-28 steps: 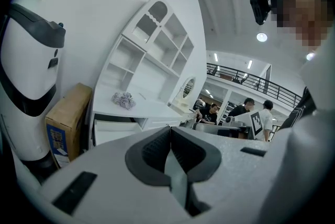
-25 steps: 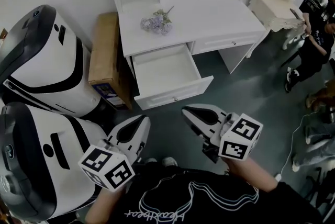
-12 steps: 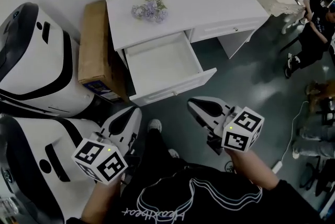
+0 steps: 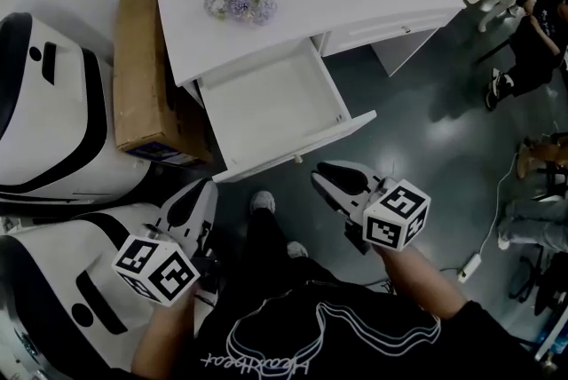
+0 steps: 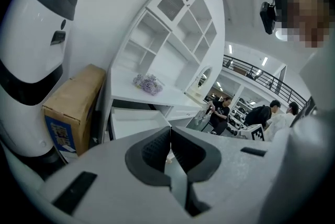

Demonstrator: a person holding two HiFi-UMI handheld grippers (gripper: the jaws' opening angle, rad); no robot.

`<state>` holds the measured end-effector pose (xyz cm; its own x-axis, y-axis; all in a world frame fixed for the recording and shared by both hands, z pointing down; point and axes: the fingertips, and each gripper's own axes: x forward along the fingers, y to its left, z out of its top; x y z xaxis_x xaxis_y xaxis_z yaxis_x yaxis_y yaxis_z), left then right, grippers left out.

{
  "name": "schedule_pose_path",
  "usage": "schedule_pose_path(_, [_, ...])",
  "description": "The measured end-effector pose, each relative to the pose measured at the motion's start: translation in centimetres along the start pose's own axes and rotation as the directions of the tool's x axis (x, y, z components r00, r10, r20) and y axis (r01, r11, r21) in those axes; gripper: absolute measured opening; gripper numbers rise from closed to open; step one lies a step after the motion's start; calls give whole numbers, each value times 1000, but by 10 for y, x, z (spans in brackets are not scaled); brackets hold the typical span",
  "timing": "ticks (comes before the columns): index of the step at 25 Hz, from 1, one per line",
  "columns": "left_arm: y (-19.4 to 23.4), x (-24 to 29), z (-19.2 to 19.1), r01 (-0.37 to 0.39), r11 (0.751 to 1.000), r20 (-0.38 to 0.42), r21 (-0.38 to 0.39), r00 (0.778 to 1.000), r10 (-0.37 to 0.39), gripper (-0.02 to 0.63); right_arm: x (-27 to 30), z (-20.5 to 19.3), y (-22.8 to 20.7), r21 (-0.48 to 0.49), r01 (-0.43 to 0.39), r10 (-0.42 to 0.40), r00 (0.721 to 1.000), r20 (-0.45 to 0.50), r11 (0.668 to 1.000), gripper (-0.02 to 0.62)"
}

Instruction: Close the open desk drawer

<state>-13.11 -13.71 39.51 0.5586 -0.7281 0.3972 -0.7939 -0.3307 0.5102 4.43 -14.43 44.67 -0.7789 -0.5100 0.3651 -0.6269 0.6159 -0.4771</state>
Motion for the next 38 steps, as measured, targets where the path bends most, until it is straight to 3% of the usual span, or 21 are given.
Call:
schedule_pose_path(7, [30,4,-13,-35,999,-39,-27,999,34,5,35,-54,-45,-55,98,-103,989,-108,994,126])
schedule_pose_path(18, [63,6,-36,-79,995,-86,-64,994,73,6,79,-124,-94,-88,220,-236,941,-245,971,121])
schedule_pose_path(38, [86,5,-45,-133,987,-87,-84,988,126,6,98,-126,-103,-102,269,-286,930,-232,958,86])
